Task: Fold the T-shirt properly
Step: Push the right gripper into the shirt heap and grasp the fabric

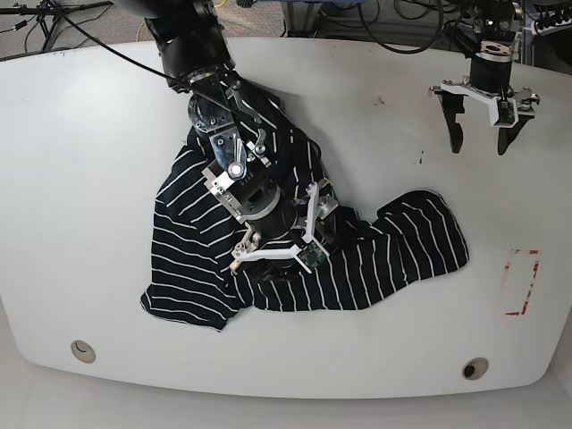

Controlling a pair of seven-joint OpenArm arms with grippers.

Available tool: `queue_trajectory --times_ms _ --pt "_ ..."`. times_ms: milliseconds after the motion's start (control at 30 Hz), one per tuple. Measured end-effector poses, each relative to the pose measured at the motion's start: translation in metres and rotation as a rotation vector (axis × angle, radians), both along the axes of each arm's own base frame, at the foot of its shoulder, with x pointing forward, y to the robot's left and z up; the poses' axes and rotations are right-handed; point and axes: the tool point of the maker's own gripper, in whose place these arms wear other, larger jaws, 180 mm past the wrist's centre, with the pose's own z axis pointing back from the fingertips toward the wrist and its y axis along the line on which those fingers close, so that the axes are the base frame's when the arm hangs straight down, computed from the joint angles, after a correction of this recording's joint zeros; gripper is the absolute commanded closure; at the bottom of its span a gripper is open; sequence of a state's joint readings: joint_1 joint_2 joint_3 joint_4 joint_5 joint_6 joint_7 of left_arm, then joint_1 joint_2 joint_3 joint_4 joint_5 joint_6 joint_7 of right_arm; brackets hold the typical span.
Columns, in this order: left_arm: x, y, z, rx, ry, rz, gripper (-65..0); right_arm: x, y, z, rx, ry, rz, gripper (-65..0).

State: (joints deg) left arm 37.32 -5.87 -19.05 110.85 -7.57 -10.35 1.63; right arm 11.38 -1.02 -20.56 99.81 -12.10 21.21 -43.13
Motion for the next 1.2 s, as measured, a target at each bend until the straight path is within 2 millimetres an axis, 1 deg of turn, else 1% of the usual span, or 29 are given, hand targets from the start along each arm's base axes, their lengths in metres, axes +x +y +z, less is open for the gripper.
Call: queue_trajectory --times_ms 67,100,133,167,200,267,333,400,500,667,733,867,1000,1067,1200 --pt "-0.001 -0.001 -0.001 -0.001 0.005 -0.004 -45.8 0.007 -0.001 -0.004 -0.004 0.014 -0.010 -52.7" --pt "-0.001 -0.001 -0.001 -0.002 0.005 -0.003 -45.8 0.013 -0.003 -0.006 -0.002 0.022 -0.025 -52.7" --pt "-0.001 0.000 -0.001 0.002 0.004 -0.002 -45.7 0.020 -0.001 -0.010 0.018 0.035 -0.031 -52.7" --pt "-0.001 0.001 -0.001 0.002 0.007 0.001 -45.7 0.027 0.005 -0.011 0.042 0.043 -0.029 -52.7" --pt "-0.002 0.001 0.000 0.001 0.000 0.004 -45.7 0.033 0.005 -0.013 0.028 0.048 -0.042 -52.7" --pt "-0.003 0.001 0.000 -0.002 0.001 0.010 -45.7 0.041 0.007 -0.009 0.038 0.047 -0.046 -52.6" --pt "-0.004 0.001 -0.002 -0.003 0.013 0.008 -45.7 0.048 0.014 0.000 0.082 0.015 -0.039 -52.7" --pt "-0.005 0.001 -0.003 -0.002 0.013 0.007 -45.4 0.053 0.018 0.003 0.096 0.004 -0.030 -52.3" --pt "-0.004 0.001 -0.003 -0.004 0.014 0.008 -45.4 0.058 0.024 -0.004 0.109 0.000 -0.011 -51.8" --pt "-0.002 0.001 -0.001 -0.003 0.008 0.007 -45.4 0.055 0.023 -0.022 0.089 0.039 -0.011 -49.8" --pt "-0.002 0.001 -0.002 -0.003 0.010 0.008 -45.8 0.055 0.023 -0.025 0.092 0.041 -0.009 -45.7" --pt "0.000 0.001 -0.001 -0.005 0.004 0.008 -45.7 0.058 0.016 -0.035 0.089 0.068 -0.041 -43.0" --pt "0.002 0.001 0.000 -0.005 -0.002 0.009 -45.7 0.057 0.007 -0.043 0.078 0.083 -0.068 -42.3" --pt "0.002 0.001 0.000 -0.004 -0.001 0.010 -45.4 0.057 0.003 -0.045 0.075 0.084 -0.079 -43.1" --pt "0.003 0.000 0.001 -0.006 -0.004 0.002 -45.3 0.066 -0.022 -0.043 0.065 0.056 -0.175 -44.4"
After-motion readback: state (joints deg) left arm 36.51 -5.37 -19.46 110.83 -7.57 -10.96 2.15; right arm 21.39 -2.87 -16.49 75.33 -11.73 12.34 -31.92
